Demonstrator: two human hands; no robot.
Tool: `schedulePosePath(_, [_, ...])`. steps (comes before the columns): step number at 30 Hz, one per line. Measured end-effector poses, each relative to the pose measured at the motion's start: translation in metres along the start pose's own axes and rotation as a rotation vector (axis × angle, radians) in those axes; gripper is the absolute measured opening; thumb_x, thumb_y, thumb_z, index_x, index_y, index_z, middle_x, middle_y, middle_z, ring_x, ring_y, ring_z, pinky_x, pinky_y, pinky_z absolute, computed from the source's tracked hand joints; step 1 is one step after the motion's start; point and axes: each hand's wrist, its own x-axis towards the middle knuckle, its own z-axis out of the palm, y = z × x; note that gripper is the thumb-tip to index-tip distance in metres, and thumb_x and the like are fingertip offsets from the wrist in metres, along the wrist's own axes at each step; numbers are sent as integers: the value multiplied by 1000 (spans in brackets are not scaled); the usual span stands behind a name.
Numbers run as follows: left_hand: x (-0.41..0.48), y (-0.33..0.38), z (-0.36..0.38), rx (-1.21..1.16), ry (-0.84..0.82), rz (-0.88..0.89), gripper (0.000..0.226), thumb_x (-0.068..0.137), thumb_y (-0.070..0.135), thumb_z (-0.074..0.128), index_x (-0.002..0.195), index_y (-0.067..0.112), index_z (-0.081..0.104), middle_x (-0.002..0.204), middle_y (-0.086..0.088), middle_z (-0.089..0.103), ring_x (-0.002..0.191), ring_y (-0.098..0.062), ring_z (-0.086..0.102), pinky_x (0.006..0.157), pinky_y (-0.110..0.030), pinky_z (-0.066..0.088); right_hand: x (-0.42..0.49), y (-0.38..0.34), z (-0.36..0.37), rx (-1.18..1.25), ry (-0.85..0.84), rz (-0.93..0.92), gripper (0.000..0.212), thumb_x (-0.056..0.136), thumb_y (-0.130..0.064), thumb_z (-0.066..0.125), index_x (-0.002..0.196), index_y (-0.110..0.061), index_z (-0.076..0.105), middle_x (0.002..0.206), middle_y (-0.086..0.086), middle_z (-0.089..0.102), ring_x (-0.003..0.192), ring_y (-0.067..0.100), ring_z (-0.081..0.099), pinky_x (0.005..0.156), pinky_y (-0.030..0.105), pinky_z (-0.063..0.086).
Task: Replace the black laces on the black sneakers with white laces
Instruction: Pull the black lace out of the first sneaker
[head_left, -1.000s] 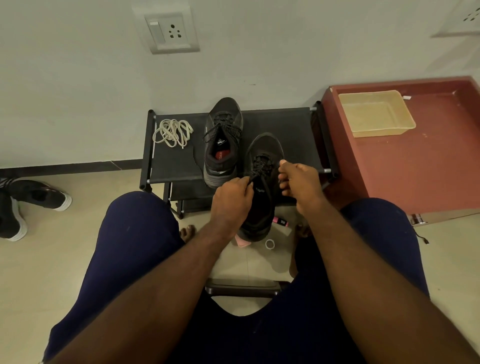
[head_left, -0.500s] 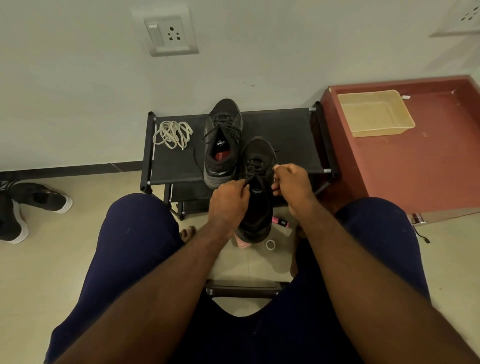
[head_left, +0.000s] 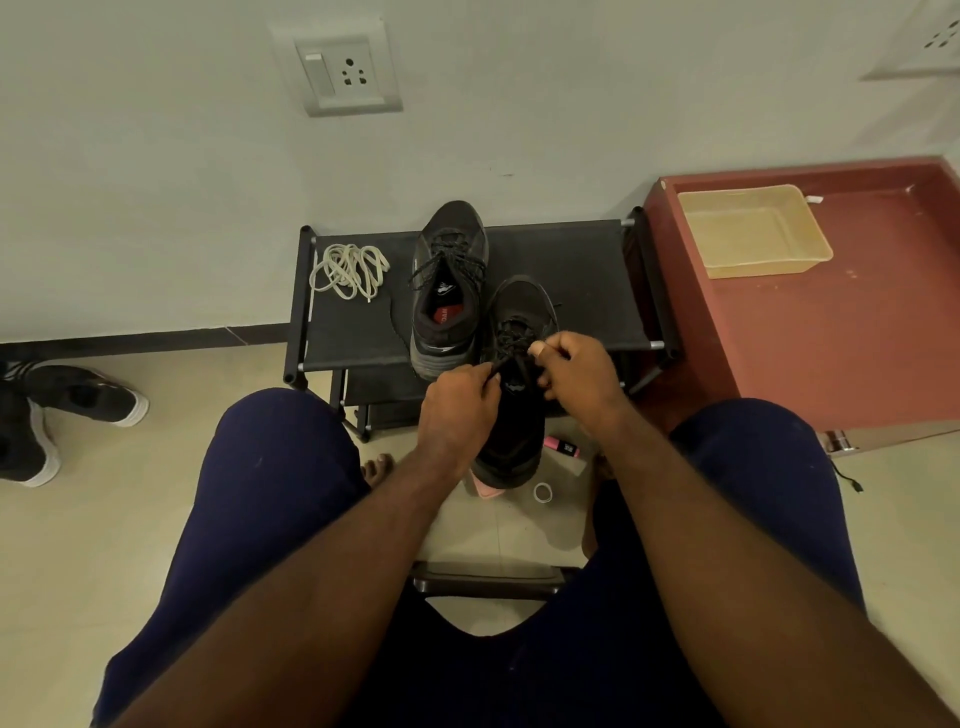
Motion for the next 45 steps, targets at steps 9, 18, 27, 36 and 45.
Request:
schedulePosePath(9, [2, 0, 1, -60, 19, -13, 25, 98, 30, 51, 106, 19, 72, 82, -1, 70, 75, -20, 64, 68, -38, 54, 1, -3, -9, 251, -1, 135, 35, 97, -44, 59, 92, -10, 68, 88, 4, 69, 79, 13, 65, 66, 32, 53])
schedulePosePath(18, [1, -2, 0, -64, 2, -48, 25, 98, 31, 51, 107, 21, 72, 83, 1, 70, 76, -18, 64, 69, -36, 54, 3, 1, -1, -44, 13, 0, 23, 101, -20, 55, 88, -2, 63, 85, 8, 67, 74, 17, 62, 67, 35, 51])
schedulePosePath(27, [1, 3, 3, -82, 11, -29, 24, 98, 29, 52, 104, 18, 73, 74, 1, 66, 68, -17, 60, 60, -27, 40, -3, -3, -7, 92, 15, 113, 36, 97, -40, 62, 94, -4, 63, 80, 6, 67, 65, 14, 62, 53, 30, 51])
schedulePosePath(36, [3, -1, 0, -113, 6, -40, 26, 98, 29, 52, 109, 19, 73, 82, 0, 71, 76, -17, 65, 69, -35, 55, 3, -2, 1, 116, 42, 60, 22, 102, -20, 54, 90, -2, 58, 78, 9, 63, 67, 15, 59, 63, 35, 51])
schedulePosePath(45, [1, 1, 3, -137, 9, -52, 23, 97, 30, 54, 98, 18, 74, 74, 1, 68, 71, -18, 63, 65, -35, 52, 2, 3, -6, 275, 27, 184, 32, 101, -35, 56, 93, -5, 62, 72, 4, 62, 54, 12, 53, 49, 28, 46])
